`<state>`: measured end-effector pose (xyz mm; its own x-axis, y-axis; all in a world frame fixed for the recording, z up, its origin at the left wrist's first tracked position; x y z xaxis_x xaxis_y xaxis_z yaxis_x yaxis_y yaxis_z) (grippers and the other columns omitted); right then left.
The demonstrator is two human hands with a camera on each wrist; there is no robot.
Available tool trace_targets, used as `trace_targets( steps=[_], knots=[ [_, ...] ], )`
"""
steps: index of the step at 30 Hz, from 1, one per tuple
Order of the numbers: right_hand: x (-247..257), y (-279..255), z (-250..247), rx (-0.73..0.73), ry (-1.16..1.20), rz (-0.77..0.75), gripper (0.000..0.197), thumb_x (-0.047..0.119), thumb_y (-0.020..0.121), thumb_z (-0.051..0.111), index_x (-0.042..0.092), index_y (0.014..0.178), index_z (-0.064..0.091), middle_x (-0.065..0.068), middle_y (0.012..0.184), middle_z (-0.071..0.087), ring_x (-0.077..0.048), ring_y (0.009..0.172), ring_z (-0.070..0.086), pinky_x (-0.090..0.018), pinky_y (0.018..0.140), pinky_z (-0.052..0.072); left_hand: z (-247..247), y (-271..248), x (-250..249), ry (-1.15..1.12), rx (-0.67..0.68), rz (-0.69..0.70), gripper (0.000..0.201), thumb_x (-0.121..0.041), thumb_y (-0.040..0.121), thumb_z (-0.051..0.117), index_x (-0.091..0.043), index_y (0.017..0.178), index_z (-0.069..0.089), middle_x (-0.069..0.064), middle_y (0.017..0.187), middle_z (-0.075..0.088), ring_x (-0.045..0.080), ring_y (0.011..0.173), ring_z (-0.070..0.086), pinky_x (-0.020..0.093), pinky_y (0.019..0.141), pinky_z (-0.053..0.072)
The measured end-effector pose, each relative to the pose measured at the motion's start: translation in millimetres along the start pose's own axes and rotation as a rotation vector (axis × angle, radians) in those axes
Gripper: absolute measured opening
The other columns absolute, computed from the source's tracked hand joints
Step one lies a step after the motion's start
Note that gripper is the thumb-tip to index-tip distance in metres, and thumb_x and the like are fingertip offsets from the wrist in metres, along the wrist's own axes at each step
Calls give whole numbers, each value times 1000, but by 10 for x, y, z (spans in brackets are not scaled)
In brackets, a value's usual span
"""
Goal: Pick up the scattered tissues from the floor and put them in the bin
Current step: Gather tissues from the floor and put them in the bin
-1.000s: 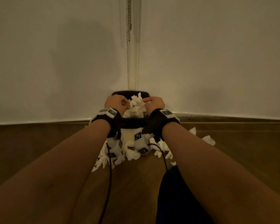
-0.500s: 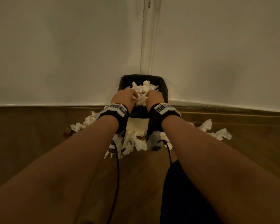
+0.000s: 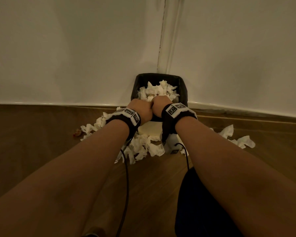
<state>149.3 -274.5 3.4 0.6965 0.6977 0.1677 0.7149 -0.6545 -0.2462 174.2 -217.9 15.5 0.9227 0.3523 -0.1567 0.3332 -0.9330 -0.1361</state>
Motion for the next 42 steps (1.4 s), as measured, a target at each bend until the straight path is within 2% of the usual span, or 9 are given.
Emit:
trace_targets(
  steps=[3, 7, 10, 13, 15, 20, 28, 31, 42],
  knots=[
    [13, 42, 35, 22, -46, -15, 27, 15, 95, 40, 3, 106, 61, -17, 112, 63, -31, 100, 60, -33, 75, 44, 14, 2, 24, 45, -22, 12, 28, -25, 93, 40, -14, 109, 60, 8, 108, 64, 26, 106, 55, 37, 108, 23],
    [24, 45, 7, 1, -97, 4, 23, 23, 91, 44, 11, 103, 60, -13, 108, 64, -30, 90, 61, -36, 70, 43, -74, -82, 99, 56, -141, -23, 34, -30, 92, 42, -20, 120, 59, 7, 128, 47, 27, 123, 38, 41, 109, 21],
    [19, 61, 56, 45, -57, 14, 39, 30, 93, 44, 13, 127, 49, -14, 129, 55, -34, 112, 56, -43, 89, 46, -257, -261, 208, -83, -305, -70, 34, -26, 92, 41, -23, 123, 55, 5, 128, 42, 25, 122, 34, 42, 104, 25],
    [11, -33, 29, 66, -11, 53, 67, 39, 94, 43, 26, 150, 10, -10, 156, 16, -34, 141, 21, -55, 109, 28, -419, -508, 374, -174, -454, -128, 34, -17, 89, 44, -22, 122, 53, 6, 127, 41, 26, 120, 35, 40, 99, 30],
    [92, -176, -183, -62, -24, 69, 68, 36, 92, 48, 21, 150, 14, -12, 155, 19, -35, 142, 18, -53, 111, 25, -442, -695, 530, -179, -492, -189, 37, -13, 87, 46, -23, 122, 52, 6, 126, 42, 26, 120, 36, 40, 97, 32],
    [673, -579, -617, -350, 37, -147, 30, 16, 93, 48, 5, 121, 55, -15, 127, 48, -31, 118, 45, -37, 95, 41, -180, -1098, 951, -205, -361, -377, 35, -13, 87, 46, -24, 121, 51, 5, 125, 47, 26, 118, 43, 43, 95, 35],
    [945, -814, 178, 181, 153, -282, 23, 13, 92, 54, 4, 109, 68, -12, 110, 68, -25, 99, 65, -32, 89, 53, 831, -1453, 1179, -332, 29, -442, 28, -10, 93, 43, -18, 115, 59, 6, 117, 60, 21, 104, 58, 30, 84, 49],
    [906, -861, 623, 339, 113, -257, 23, 12, 91, 58, 9, 111, 68, -10, 115, 66, -23, 102, 64, -29, 88, 53, 1186, -1584, 1292, -362, 90, -490, 27, -7, 92, 47, -18, 113, 60, 6, 117, 58, 20, 106, 57, 28, 83, 47],
    [1024, -890, 1835, 366, -78, -383, 54, 7, 94, 45, 22, 144, 34, -11, 152, 21, -36, 137, 25, -42, 111, 29, 1671, -1770, 1540, -335, 8, -558, 45, -6, 87, 55, -20, 130, 47, 10, 133, 38, 31, 117, 45, 39, 93, 46]
  ],
)
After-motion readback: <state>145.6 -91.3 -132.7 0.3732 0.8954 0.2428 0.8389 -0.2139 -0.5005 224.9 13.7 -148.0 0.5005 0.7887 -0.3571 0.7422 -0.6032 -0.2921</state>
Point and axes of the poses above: each hand's wrist, its own y-axis towards the middle knuckle, its own z-axis out of the palm, x = y × z, the point moved 9 cm from there along y, towards the middle knuckle
